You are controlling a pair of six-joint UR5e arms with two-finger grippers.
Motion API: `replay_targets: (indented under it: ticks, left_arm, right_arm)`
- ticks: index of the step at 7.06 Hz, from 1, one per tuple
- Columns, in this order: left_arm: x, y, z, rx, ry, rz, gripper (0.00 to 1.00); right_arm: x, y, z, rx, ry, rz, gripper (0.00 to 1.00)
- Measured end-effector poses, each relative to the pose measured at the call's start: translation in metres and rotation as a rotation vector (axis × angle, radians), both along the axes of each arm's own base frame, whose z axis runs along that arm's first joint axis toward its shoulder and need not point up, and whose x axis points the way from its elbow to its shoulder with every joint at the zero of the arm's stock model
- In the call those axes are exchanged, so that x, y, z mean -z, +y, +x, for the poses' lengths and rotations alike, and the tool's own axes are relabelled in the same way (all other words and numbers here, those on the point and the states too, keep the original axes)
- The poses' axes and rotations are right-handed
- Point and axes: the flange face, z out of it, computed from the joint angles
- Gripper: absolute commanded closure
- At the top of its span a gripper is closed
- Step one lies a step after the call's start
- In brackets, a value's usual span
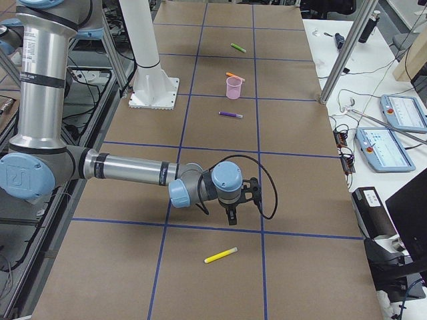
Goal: Collect pens into pen holder
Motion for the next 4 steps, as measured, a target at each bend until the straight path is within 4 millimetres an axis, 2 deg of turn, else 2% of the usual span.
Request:
replay_targets:
  ticks: [2,4]
  left_arm:
    - [0.002,-0.001,0.001,-0.004,0.015,0.025,0.0]
    - [-0.001,0.0,0.002,-0.004,0.018,0.023,0.0]
  right_arm:
    - [-0.024,-0.012,-0.001,-0.012,0.075,0.023,0.0]
    - [-0.057,-0.026,-0.005,0.045,0.177,0.068,0.01]
